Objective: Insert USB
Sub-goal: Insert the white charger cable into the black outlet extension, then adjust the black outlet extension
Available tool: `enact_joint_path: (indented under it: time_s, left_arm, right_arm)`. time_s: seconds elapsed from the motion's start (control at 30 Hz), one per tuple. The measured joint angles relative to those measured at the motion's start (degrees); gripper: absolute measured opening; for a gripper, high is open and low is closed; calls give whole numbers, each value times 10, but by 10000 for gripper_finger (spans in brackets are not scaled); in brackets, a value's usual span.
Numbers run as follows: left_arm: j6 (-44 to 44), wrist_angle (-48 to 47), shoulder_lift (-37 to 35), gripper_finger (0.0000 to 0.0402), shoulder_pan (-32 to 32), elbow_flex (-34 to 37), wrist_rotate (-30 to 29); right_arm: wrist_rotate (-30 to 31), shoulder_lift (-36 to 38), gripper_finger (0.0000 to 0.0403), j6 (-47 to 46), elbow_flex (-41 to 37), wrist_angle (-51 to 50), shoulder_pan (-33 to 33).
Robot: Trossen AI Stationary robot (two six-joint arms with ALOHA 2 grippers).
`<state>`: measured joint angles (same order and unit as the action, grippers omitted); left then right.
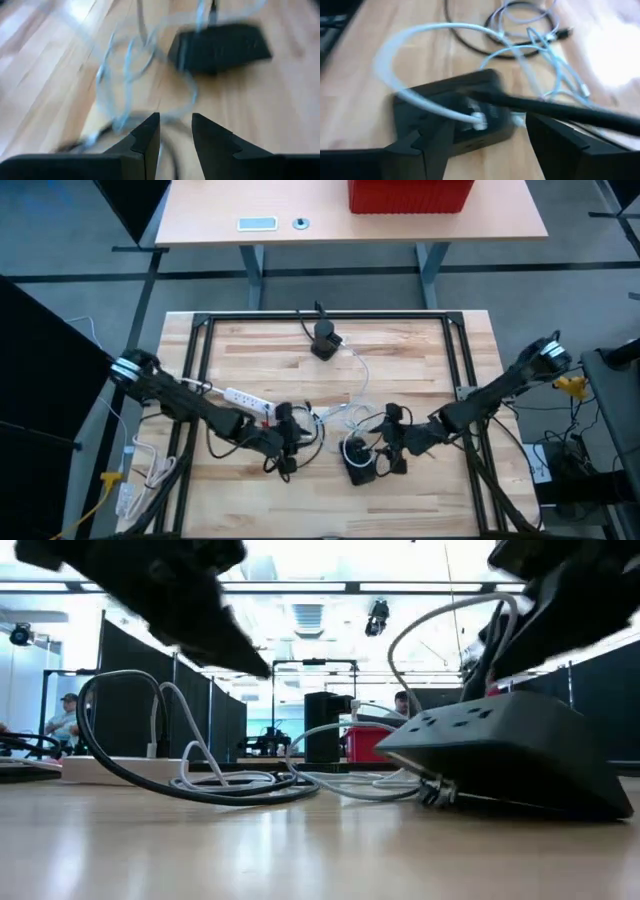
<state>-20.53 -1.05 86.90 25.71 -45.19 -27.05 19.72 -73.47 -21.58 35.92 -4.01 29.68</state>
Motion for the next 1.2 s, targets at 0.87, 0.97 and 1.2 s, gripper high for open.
enact_joint_path:
  time_s: [0.87,0.97,1.2]
  left_arm:
    - [-72,-280,-115,70,45,-53,-14]
    - [3,-239,-128,70,51,-70,-39]
    - [186,-94,-139,70,66,-76,-52]
  right_arm:
    - [-464,-74,193,-385,146,-284,52]
    - [-399,-48,185,-369,188,-343,51]
    - [-208,-9,162,-285,296,-456,48]
